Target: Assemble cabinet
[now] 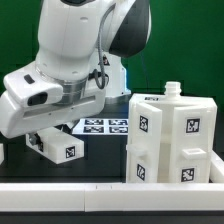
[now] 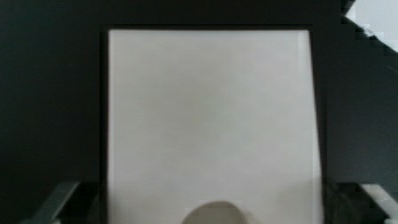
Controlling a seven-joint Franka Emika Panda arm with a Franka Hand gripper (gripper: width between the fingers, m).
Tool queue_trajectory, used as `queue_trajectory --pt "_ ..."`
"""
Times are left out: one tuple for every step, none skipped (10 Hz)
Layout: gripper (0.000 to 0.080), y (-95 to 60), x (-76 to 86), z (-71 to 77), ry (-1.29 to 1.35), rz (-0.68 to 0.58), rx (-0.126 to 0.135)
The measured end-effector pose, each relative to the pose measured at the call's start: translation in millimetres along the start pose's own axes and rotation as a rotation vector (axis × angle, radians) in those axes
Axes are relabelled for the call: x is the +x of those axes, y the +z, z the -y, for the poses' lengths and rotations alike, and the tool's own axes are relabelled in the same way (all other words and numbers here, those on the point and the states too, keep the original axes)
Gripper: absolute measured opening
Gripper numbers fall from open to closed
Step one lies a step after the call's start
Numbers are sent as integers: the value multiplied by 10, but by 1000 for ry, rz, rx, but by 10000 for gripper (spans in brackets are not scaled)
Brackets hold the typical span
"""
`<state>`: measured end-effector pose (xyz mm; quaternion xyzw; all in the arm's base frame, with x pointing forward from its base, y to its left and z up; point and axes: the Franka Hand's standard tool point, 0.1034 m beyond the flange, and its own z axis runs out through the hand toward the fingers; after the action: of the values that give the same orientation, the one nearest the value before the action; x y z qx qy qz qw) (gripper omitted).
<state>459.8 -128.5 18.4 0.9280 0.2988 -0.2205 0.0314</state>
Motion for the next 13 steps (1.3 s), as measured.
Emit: queue_trajectory --pt "554 5 -1 1 0 1 0" --pt "723 5 0 -6 0 -2 -1" --pt "780 4 -1 -32 -1 -13 -7" --pt "780 -10 -24 -4 24 -3 17" --pt "795 -73 -12 2 37 -25 25" --pt "795 -166 1 -15 14 -96 24" --pt "797 -240 -35 -2 10 -153 38" --pt "795 -277 -51 7 14 -183 41" --pt "795 -310 -34 -64 -23 -252 10" --pt "795 -317 -79 -148 -33 -306 -20" --pt "795 -284 -140 -167 -18 -316 -23" --pt "795 -277 -189 -240 -31 -356 -46" --pt "795 -252 -252 -312 -23 -395 -68"
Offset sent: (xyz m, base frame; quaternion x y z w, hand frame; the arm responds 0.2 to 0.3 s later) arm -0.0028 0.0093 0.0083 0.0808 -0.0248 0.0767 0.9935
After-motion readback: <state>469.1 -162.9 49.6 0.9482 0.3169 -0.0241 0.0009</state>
